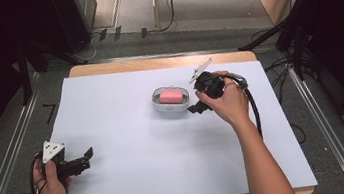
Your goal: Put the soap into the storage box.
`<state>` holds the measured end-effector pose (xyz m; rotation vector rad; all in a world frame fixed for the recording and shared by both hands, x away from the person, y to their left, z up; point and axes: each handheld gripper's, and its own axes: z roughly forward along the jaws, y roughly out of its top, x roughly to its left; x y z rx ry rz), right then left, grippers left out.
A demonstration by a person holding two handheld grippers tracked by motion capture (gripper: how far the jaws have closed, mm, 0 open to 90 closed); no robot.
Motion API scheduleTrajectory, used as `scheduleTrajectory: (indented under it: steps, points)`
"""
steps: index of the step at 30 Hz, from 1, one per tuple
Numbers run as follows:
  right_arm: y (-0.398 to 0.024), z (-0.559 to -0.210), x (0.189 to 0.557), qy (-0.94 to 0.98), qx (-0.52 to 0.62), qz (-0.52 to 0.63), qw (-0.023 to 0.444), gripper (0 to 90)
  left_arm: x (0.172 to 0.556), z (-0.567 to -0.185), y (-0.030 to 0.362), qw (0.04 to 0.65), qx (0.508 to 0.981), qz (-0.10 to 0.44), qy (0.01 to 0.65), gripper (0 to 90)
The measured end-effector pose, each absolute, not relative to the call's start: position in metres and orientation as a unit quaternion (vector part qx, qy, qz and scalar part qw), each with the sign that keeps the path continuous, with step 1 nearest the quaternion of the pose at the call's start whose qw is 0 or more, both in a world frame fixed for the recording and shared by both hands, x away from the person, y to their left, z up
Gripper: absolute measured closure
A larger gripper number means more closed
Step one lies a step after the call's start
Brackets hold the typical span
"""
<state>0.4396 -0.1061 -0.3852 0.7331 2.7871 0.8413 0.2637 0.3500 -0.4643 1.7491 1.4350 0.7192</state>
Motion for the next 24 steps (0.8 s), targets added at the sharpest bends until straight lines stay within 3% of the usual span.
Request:
scheduleTrajectory:
  steps: [24]
  points:
    - [-0.148,-0.413,0.411,0.900,0.302,0.301,0.094,4.8,0.263,-0.464,0.350,0.372,0.684,0.283,0.561,0.0]
